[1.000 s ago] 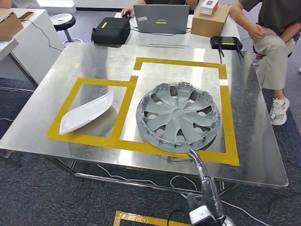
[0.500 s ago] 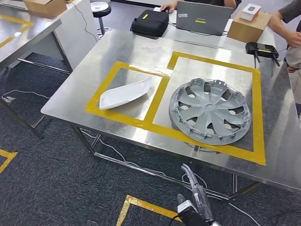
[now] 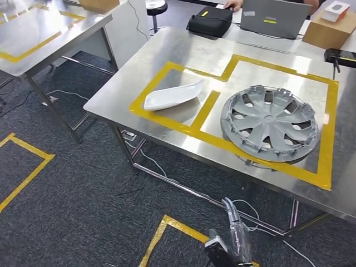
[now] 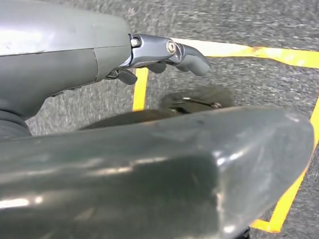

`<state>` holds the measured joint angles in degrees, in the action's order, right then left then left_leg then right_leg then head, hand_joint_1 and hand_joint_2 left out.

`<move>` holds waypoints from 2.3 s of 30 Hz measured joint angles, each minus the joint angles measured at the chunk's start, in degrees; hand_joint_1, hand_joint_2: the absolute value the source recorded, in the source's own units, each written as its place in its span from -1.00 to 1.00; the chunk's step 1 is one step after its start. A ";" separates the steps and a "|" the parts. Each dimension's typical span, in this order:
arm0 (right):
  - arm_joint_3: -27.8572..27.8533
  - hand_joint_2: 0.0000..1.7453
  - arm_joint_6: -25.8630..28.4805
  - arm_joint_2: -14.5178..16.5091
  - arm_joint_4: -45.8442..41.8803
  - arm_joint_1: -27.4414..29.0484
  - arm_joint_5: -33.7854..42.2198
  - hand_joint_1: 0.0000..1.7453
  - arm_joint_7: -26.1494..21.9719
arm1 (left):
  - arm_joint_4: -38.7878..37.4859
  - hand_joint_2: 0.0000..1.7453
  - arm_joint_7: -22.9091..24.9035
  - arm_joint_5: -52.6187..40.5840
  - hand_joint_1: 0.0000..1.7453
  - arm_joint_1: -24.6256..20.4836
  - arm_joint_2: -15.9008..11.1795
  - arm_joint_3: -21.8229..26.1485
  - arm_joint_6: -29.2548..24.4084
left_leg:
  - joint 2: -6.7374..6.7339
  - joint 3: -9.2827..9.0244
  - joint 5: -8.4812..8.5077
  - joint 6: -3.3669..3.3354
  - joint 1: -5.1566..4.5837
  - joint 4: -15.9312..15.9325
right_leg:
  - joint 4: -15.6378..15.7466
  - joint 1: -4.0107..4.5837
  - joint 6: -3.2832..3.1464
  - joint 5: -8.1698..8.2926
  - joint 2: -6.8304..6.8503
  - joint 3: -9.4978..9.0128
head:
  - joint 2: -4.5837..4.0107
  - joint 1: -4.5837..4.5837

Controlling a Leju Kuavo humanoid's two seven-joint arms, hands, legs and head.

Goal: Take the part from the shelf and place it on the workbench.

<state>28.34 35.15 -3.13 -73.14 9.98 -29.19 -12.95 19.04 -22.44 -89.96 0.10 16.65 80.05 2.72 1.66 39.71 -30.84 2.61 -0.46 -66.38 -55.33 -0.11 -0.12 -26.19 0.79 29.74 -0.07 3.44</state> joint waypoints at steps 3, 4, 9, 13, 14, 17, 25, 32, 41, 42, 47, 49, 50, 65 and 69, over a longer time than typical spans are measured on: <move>-3.70 -1.00 -1.19 1.54 3.55 0.85 6.22 -1.00 5.08 | -0.33 -1.00 0.28 0.10 -1.00 -0.11 -0.17 -0.11 0.10 | -1.10 -0.80 -0.07 1.31 1.18 -5.12 | -0.11 -0.13 0.47 1.45 2.73 2.05 | 0.00 0.01; -6.09 -1.00 -4.03 2.44 7.04 0.58 10.35 -1.00 6.40 | -0.37 -1.00 0.51 0.15 -1.00 -0.04 -0.25 -0.08 0.43 | -1.59 -2.95 1.58 1.69 1.56 -3.20 | -0.22 -0.24 0.77 1.87 3.50 2.67 | 0.00 0.01; -16.80 -1.00 -13.98 6.42 35.67 -4.38 15.58 -1.00 5.60 | -0.10 -1.00 3.18 0.10 -1.00 -0.03 -0.03 -0.85 1.73 | -5.80 -13.93 2.04 0.90 1.64 12.14 | -1.94 -0.48 2.92 3.63 6.82 4.93 | 0.00 0.21; -17.09 -1.00 -19.89 8.74 49.39 -7.63 9.10 -1.00 10.53 | -0.02 -1.00 5.37 0.08 -1.00 1.18 -0.19 -3.60 -0.25 | -3.66 -11.52 3.74 -1.84 1.24 12.02 | -5.29 -1.16 4.18 0.00 3.70 6.48 | 0.00 0.10; -16.86 -1.00 -21.26 9.07 51.45 -7.94 8.31 -1.00 11.35 | -0.03 -1.00 5.47 0.08 -1.00 1.08 -0.23 -4.32 -0.69 | -2.91 -10.78 4.40 -2.21 1.17 12.01 | -8.69 -1.17 4.20 -3.10 1.67 7.44 | 0.00 0.02; -16.53 -1.00 -22.31 9.71 55.70 -8.23 8.53 -1.00 12.28 | -0.04 -1.00 5.50 0.66 -1.00 0.71 -0.26 -5.82 -1.89 | -0.28 -8.23 6.49 -2.61 0.68 11.94 | -18.33 -0.64 3.58 -8.34 -0.73 8.93 | 0.00 -0.14; -19.78 -1.00 -17.40 10.05 59.23 -8.78 16.91 -1.00 4.95 | 1.10 -1.00 1.11 10.58 -1.00 0.94 2.01 -4.02 -2.88 | 5.04 -3.65 11.80 -1.01 0.36 11.88 | -0.04 -0.09 1.71 -4.32 -5.28 -4.68 | 0.01 -0.32; -28.34 -1.00 -15.68 10.09 58.55 -7.10 22.10 -1.00 -4.20 | 3.32 -1.00 -9.41 17.31 -1.00 1.21 2.91 2.12 -0.63 | -0.84 0.93 -0.94 0.56 0.33 -4.99 | -0.39 0.24 -0.13 -0.80 1.03 -0.72 | 0.01 0.47; -31.78 -1.00 -15.96 10.26 58.04 -6.69 21.69 -1.00 -2.71 | 3.88 -1.00 -8.16 19.11 -1.00 1.09 3.25 5.19 -1.88 | -5.22 -14.02 3.29 -1.79 -0.50 13.42 | -1.49 0.58 1.73 2.52 7.46 3.55 | 0.01 0.44; -31.99 -1.00 -15.86 10.35 58.01 -6.69 21.36 -1.00 -2.09 | 3.07 -1.00 -7.76 19.56 -1.00 0.98 3.34 5.79 -4.49 | -4.57 -13.53 3.73 -2.26 -0.46 13.63 | -1.98 0.43 2.06 1.94 6.57 3.98 | 0.01 0.37; -32.83 -1.00 -15.51 10.91 57.91 -6.36 19.63 -1.00 -0.85 | -6.36 -1.00 -8.05 18.41 -1.00 -0.65 2.63 6.84 -22.88 | -0.89 -10.20 6.55 -3.70 -0.35 13.88 | -16.28 0.10 2.98 -7.78 -0.65 7.83 | 0.01 0.01; -33.12 -1.00 -15.42 10.90 57.65 -6.16 18.94 -1.00 -0.70 | -8.26 -1.00 -7.13 17.07 -1.00 -0.65 1.78 6.66 -21.21 | 0.57 -8.82 7.69 -3.47 -0.35 13.75 | -17.41 0.06 2.97 -5.90 -0.94 6.78 | 0.01 0.02; -33.24 -1.00 -15.46 10.90 57.34 -5.95 18.40 -1.00 -0.50 | -8.43 -1.00 -6.45 16.33 -1.00 -0.31 1.49 6.43 -18.47 | 1.31 -8.14 8.19 -3.26 -0.28 13.59 | -14.95 -0.01 2.93 -3.99 -1.29 4.79 | 0.00 0.03; -34.76 -1.00 -16.75 10.71 52.06 -2.88 11.62 -1.00 2.75 | -1.95 -1.00 -1.21 6.07 -1.00 2.89 2.80 -3.08 -12.03 | -1.27 -0.53 2.27 -0.77 -0.15 -3.58 | -0.39 0.13 0.21 -3.37 3.07 -3.19 | 0.01 0.66; -34.94 -1.00 -16.83 10.71 51.41 -2.88 11.22 -1.00 2.83 | -1.95 -1.00 -0.98 5.86 -1.00 2.97 2.80 -3.92 -12.18 | -5.56 -9.04 5.74 -2.12 -1.00 9.82 | -0.42 0.46 1.15 -4.09 5.71 -3.89 | 0.00 0.65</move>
<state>-6.61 18.33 7.58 -21.73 7.10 -17.98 -10.12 17.09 -23.43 -84.11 3.07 19.45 76.13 -9.46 -3.90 30.67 -25.10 0.49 -1.47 -56.56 -55.75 0.35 1.03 -30.28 6.50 25.85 -0.06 4.09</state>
